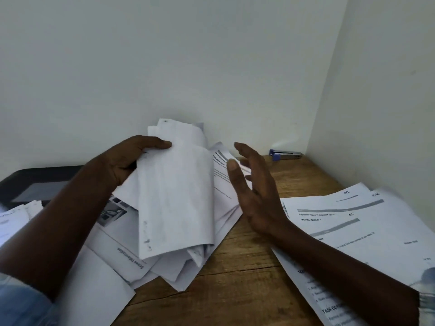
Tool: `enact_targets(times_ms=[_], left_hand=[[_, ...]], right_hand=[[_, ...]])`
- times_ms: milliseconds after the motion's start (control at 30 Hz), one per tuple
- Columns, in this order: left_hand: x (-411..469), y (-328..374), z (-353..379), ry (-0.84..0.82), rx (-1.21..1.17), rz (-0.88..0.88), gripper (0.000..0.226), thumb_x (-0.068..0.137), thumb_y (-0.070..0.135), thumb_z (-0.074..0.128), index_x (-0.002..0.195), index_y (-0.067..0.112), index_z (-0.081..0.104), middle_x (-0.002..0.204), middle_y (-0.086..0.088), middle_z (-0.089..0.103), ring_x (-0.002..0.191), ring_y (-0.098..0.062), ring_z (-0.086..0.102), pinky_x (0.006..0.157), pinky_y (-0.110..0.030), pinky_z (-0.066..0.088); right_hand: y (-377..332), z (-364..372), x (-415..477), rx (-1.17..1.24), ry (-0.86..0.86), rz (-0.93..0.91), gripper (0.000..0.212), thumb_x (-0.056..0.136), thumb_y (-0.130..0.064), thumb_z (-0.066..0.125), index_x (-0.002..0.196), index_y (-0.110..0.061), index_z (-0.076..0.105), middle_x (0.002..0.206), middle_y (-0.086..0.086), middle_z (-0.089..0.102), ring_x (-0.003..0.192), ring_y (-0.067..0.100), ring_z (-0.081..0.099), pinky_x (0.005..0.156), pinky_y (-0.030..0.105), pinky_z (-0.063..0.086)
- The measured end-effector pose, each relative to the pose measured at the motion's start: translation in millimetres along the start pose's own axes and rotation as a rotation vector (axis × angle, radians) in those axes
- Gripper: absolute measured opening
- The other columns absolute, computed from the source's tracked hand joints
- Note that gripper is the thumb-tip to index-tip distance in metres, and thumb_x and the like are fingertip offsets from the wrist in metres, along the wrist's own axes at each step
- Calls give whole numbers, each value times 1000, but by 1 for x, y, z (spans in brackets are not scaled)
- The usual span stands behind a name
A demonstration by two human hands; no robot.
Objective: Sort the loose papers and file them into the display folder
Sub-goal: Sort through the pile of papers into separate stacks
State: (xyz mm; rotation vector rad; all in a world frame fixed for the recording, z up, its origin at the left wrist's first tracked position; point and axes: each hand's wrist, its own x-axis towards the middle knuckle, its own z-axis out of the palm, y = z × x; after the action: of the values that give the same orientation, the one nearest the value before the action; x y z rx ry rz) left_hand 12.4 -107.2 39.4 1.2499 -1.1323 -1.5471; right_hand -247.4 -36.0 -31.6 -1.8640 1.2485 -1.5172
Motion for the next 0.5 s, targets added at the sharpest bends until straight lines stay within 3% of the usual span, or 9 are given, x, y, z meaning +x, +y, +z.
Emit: enact_targets(times_ms=[100, 200, 233, 333, 400, 500], left_hand=[[3, -4, 9, -12, -65, 23, 27, 85, 13, 64, 106, 3, 78, 107, -16, 77, 88, -28, 76, 81, -40, 64], [9, -9, 18, -10, -111, 20, 18, 88, 10, 61, 88, 3, 78, 87, -13, 75, 71, -24, 73, 67, -30, 62], [11, -12, 21, -9, -115, 4, 19, 87, 11, 62, 96, 1, 76, 92, -15, 74, 76, -27, 72, 70, -31, 61], [15, -18, 25, -18, -126, -10, 52, 82, 12, 66, 131, -4, 65, 127, -23, 67, 108, -37, 66, 92, -47, 59], [15, -19, 26, -22, -89, -21, 63, 72, 11, 72, 132, -4, 65, 131, -23, 67, 112, -38, 66, 99, -51, 57], [17, -22, 28, -14, -49, -2, 66, 65, 13, 76, 128, -4, 68, 127, -23, 70, 113, -40, 68, 101, -53, 55]], right_hand=[[-4, 0, 1, 195, -67, 160, 72, 86, -75, 48, 149, -39, 43, 144, -22, 48, 117, -20, 47, 85, -3, 37], [-2, 2, 2, 249, -107, 221, 72, 85, -79, 50, 147, -43, 43, 139, -30, 47, 109, -32, 44, 98, 13, 39], [-3, 2, 3, 255, -106, 236, 73, 82, -85, 50, 143, -46, 44, 138, -32, 48, 111, -30, 45, 103, 21, 41], [-5, -3, 13, 272, -32, 340, 74, 68, -91, 47, 130, -50, 54, 134, -26, 57, 121, -3, 59, 107, 38, 47], [-5, -15, 26, 353, -54, 455, 73, 70, -94, 51, 121, -43, 65, 127, -15, 68, 111, 12, 69, 101, 43, 52], [-3, -42, 41, 394, -296, 631, 79, 78, -87, 56, 119, -22, 74, 118, 8, 75, 106, 29, 73, 104, 46, 51]])
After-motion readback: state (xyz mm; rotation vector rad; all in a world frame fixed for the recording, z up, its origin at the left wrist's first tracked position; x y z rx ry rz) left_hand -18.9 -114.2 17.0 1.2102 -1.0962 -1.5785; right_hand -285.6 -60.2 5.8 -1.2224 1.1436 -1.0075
